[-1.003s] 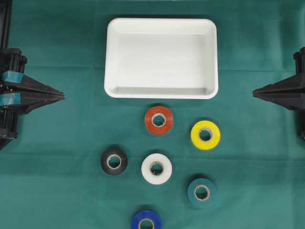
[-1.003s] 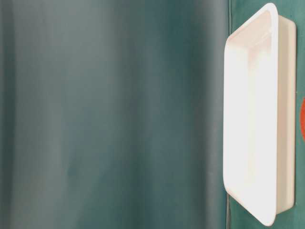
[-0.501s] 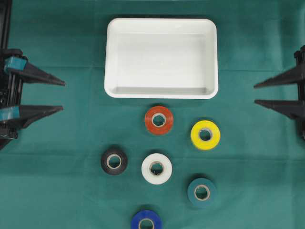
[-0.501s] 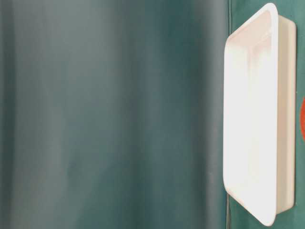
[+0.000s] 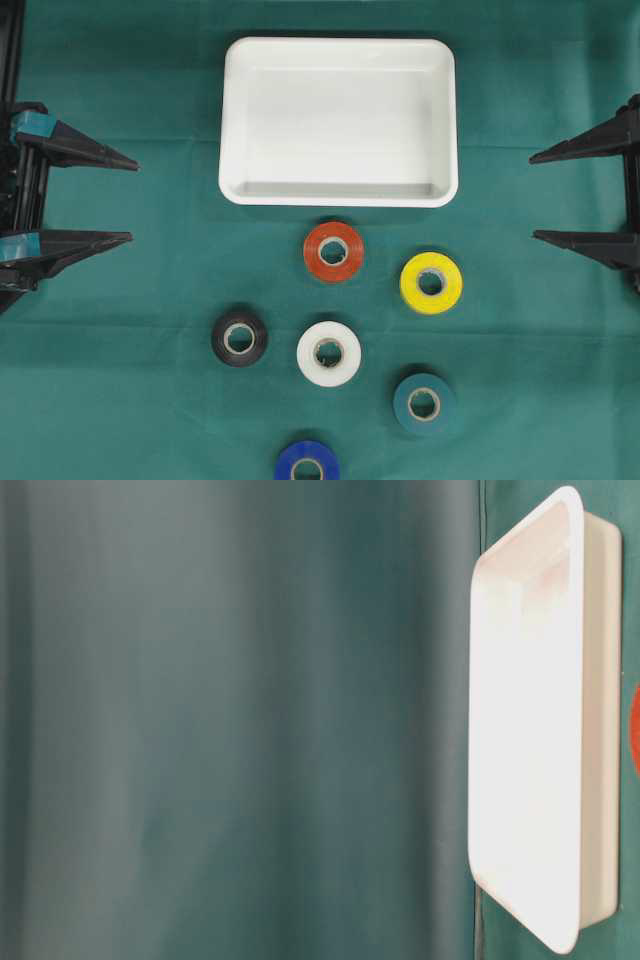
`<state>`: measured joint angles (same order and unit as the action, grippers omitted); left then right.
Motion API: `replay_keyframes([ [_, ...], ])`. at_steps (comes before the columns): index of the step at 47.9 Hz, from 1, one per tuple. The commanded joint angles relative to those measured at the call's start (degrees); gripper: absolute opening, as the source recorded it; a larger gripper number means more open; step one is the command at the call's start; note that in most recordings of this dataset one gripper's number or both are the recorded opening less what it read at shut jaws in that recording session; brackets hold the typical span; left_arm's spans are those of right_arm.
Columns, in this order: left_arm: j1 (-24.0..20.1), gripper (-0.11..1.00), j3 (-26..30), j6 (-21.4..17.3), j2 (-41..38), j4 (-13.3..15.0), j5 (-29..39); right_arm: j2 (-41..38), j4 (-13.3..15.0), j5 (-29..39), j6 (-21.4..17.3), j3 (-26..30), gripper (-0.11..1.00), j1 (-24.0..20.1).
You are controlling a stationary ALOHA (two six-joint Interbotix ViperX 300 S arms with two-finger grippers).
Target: Pick up the tape from a random location and place it into the white case.
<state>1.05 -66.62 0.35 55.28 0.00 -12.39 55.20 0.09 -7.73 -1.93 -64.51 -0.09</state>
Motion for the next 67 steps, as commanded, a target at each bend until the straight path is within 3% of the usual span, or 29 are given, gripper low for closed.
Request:
replay_keyframes([
  [1, 0.2, 1.00, 1.5, 0.4, -0.4, 0.1, -0.4, -0.4, 0.1, -0.2, -0.1, 1.6, 0.91, 0.1],
  [24, 8.4, 1.00, 1.6, 0.7, -0.3, 0.0, 0.4, -0.6, 0.2, 0.3, -0.1, 2.1, 0.91, 0.1],
  [49, 8.4, 1.00, 1.8, 0.7, -1.2, 0.1, 1.0, -1.5, 0.2, 0.3, 0.0, 2.6, 0.91, 0.1],
  [67, 8.6, 1.00, 8.0, 0.7, -12.7, 0.1, -1.3, -3.0, 0.3, 0.2, 0.2, 3.3, 0.91, 0.1],
])
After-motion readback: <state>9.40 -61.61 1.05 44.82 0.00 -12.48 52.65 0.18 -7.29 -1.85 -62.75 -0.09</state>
